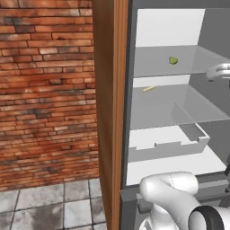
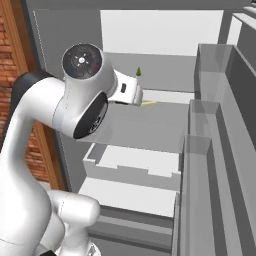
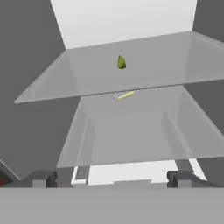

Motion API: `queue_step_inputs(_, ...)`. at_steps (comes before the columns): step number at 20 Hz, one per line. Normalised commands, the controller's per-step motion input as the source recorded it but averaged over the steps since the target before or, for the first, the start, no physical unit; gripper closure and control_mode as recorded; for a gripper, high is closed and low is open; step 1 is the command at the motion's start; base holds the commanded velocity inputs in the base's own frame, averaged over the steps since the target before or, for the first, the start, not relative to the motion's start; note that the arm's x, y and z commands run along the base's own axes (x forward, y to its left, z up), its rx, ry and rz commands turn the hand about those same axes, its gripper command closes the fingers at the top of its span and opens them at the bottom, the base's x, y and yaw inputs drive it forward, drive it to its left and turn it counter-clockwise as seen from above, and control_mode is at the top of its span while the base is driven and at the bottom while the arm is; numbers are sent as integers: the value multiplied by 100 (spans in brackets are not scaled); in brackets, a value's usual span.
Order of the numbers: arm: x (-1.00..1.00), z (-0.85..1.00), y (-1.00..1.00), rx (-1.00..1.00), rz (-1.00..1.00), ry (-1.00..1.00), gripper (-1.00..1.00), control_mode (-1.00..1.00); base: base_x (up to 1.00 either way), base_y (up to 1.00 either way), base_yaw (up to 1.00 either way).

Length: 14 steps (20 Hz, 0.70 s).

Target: Take the lemon wedge from the fridge and place it on the plate with fish on the dining counter.

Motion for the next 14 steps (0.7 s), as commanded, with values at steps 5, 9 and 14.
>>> queue_step_inputs(5, 26, 3, 0, -1, 1, -2, -100, -100, 0, 0, 0)
queue_step_inputs(9, 31, -8, 0, 0, 0, -21, -100, -100, 0, 0, 0)
queue_step_inputs(14, 46, -14, 2, 0, 0, -20, -100, -100, 0, 0, 0)
